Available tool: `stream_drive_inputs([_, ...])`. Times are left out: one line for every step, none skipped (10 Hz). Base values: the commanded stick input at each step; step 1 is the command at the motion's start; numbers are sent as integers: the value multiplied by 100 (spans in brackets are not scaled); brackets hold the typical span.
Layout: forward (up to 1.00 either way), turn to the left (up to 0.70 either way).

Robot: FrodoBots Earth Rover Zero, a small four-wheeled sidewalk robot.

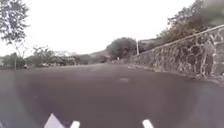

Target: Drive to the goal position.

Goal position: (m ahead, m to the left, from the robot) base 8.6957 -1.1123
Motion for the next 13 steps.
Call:
stream_drive_inputs([50, 0])
stream_drive_inputs([50, 0])
stream_drive_inputs([50, 0])
stream_drive_inputs([50, 0])
stream_drive_inputs([50, 0])
stream_drive_inputs([50, 0])
stream_drive_inputs([50, 0])
stream_drive_inputs([50, 0])
stream_drive_inputs([50, 0])
stream_drive_inputs([50, 0])
stream_drive_inputs([50, 0])
stream_drive_inputs([50, 0])
stream_drive_inputs([50, 0])
